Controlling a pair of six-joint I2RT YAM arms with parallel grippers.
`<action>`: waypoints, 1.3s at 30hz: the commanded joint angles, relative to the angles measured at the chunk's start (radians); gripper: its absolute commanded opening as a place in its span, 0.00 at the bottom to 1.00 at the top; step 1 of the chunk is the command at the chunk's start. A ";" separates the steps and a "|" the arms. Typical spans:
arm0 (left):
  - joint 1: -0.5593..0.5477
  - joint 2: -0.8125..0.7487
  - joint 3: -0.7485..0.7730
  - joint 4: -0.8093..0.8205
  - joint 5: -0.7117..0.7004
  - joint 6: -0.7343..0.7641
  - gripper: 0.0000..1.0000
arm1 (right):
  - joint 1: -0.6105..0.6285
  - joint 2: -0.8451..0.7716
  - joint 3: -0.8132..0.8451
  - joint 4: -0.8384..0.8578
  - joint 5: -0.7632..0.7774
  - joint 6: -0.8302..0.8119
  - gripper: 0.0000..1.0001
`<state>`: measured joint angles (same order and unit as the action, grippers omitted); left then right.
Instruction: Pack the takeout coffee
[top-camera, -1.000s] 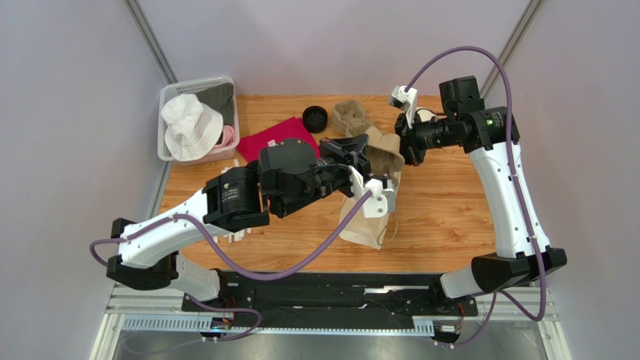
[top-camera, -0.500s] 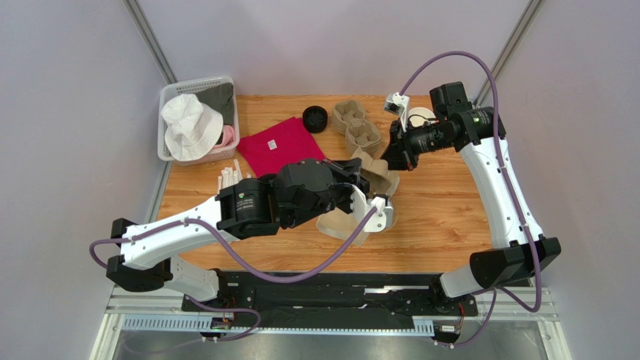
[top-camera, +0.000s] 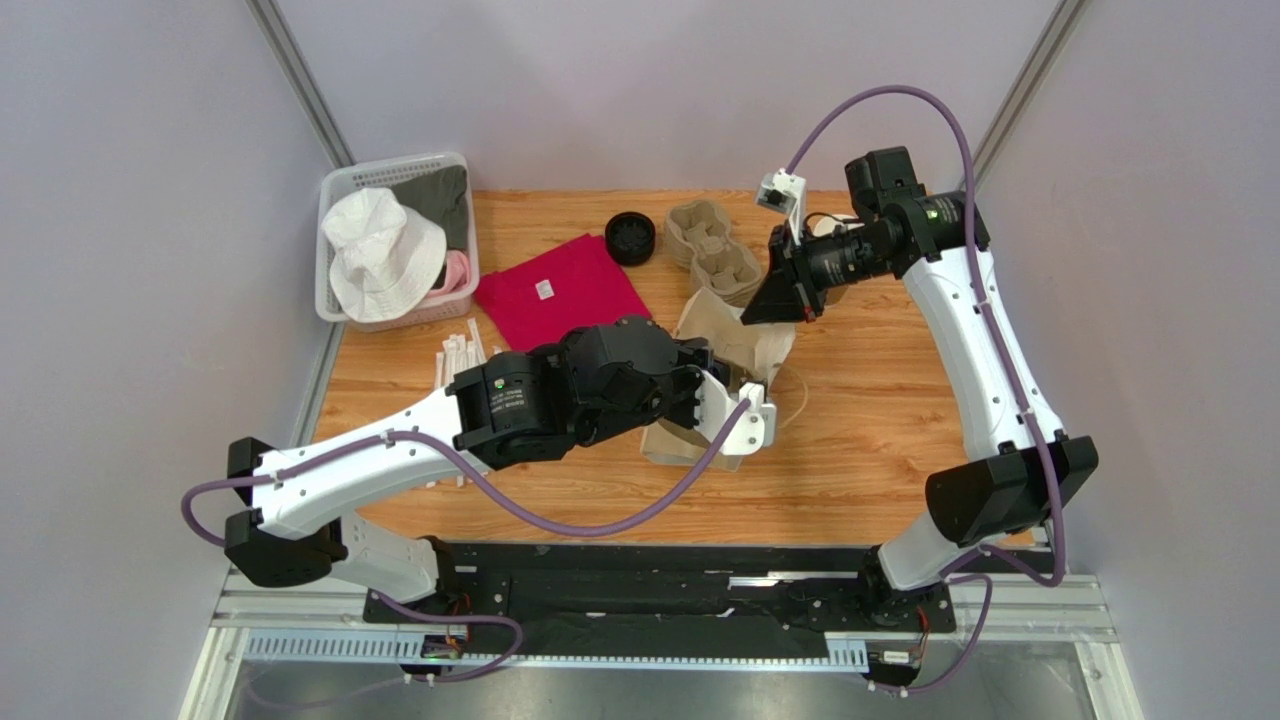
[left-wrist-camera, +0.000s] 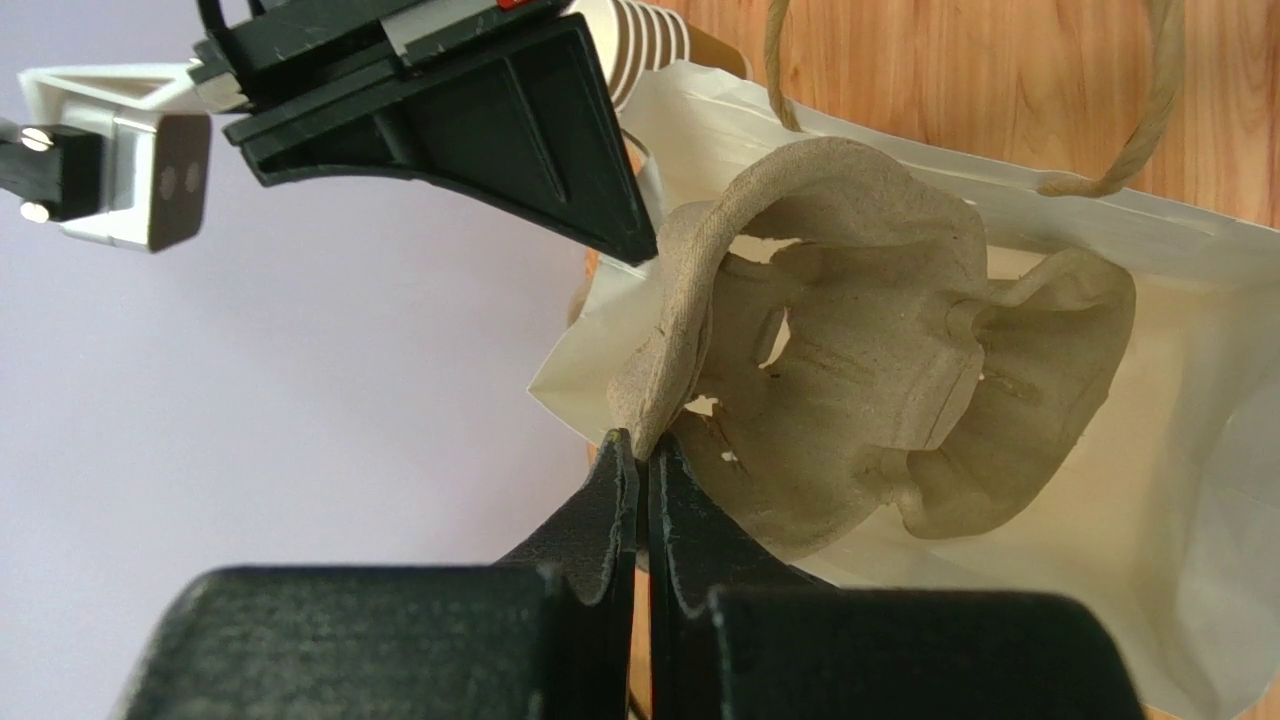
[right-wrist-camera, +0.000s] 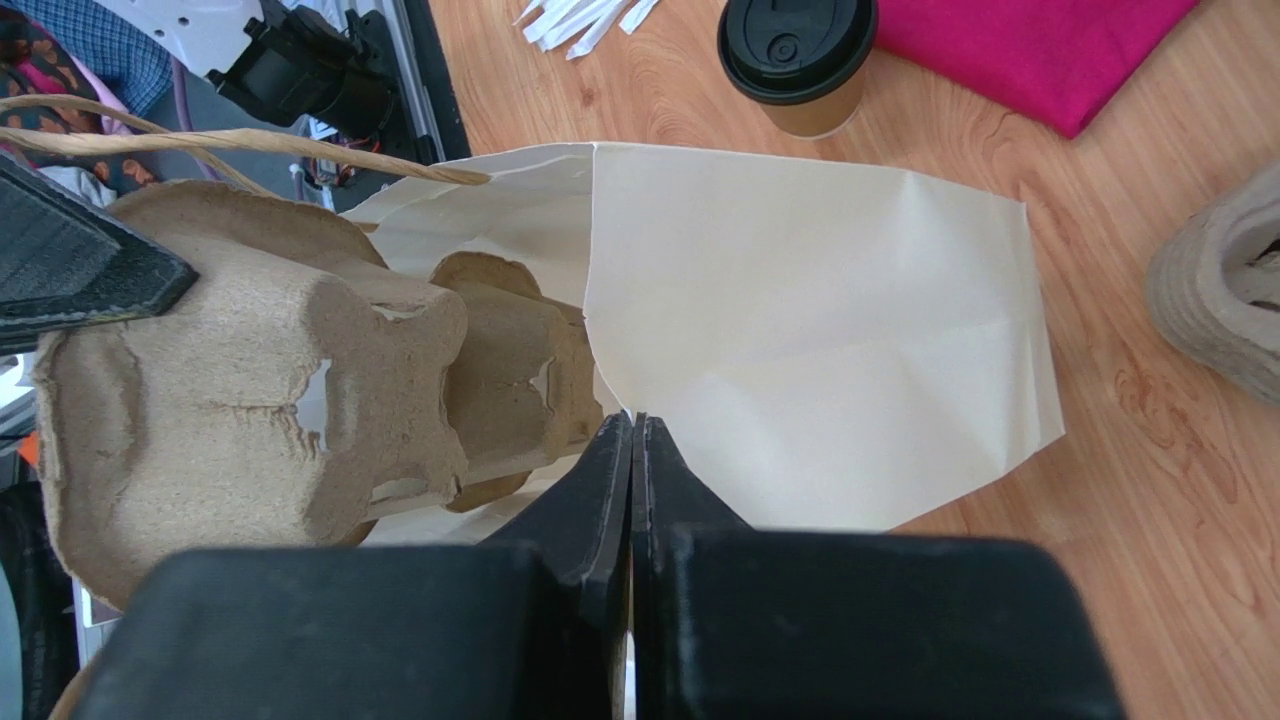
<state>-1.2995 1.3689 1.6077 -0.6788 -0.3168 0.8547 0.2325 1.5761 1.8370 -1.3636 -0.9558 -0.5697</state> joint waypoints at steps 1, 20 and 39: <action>0.011 -0.021 -0.005 0.013 0.050 -0.036 0.00 | -0.010 0.030 0.079 -0.292 0.005 -0.006 0.00; 0.071 0.018 0.015 -0.099 0.196 -0.095 0.00 | 0.033 0.009 0.188 -0.281 0.278 -0.125 0.73; 0.071 0.030 0.018 -0.099 0.197 -0.115 0.00 | 0.070 -0.166 -0.156 -0.226 0.470 -0.029 0.76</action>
<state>-1.2289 1.4006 1.5906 -0.7956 -0.1364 0.7628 0.3046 1.4475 1.7359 -1.3659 -0.4934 -0.6353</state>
